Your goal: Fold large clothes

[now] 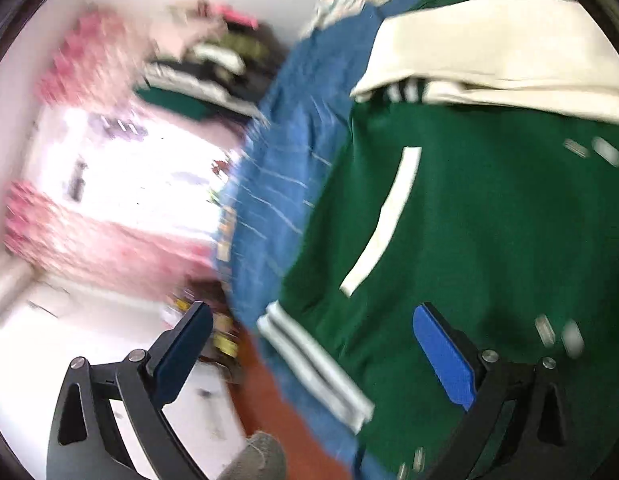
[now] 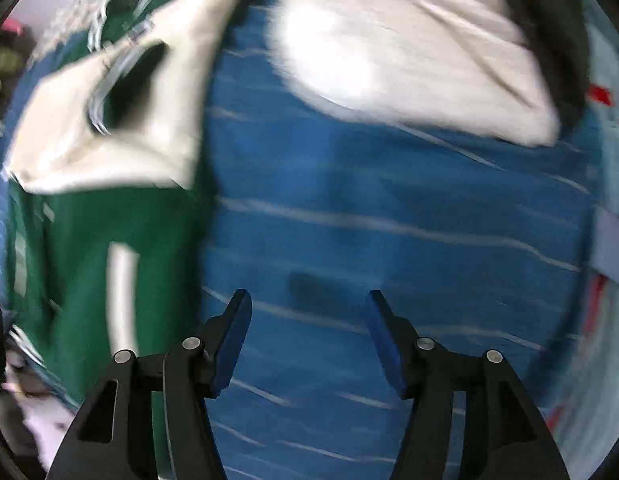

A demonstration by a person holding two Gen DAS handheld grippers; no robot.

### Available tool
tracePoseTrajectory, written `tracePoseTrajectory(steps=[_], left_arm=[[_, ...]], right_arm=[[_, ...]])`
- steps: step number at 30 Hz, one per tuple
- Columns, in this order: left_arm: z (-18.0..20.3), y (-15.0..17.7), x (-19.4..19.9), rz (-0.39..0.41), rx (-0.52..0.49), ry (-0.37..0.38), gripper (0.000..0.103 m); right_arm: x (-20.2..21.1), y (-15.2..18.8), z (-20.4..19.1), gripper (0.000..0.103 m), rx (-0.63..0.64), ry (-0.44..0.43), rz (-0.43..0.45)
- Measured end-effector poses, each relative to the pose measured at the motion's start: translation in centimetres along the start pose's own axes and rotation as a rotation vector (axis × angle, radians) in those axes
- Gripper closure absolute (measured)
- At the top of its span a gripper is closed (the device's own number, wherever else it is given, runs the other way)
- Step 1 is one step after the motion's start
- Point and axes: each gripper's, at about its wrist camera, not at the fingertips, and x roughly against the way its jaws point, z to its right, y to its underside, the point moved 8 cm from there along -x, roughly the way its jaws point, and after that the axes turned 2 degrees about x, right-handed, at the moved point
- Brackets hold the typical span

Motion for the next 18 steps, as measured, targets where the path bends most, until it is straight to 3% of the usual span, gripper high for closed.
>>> tracePoseTrajectory(steps=[4,10,14,18], left_arm=[[3.2,4.4,7.6,0.048,-0.11,0.0,0.0],[9.1,9.6,18.2,0.167,-0.261,0.092,0.0],[13.1,12.0,21.4,0.169,-0.318,0.181,0.0],[16.0,12.5,18.7,0.114,-0.361,0.14,0.0]], right_arm=[[-0.4,3.9,4.5,0.042,-0.01,0.093,-0.049],[0.1,7.8,9.9,0.042,-0.109,0.118,-0.112],[0.3,7.8,11.5,0.042,-0.149,0.129,-0.119],[0.7,6.8,12.1,0.042,-0.146,0.131,-0.112]])
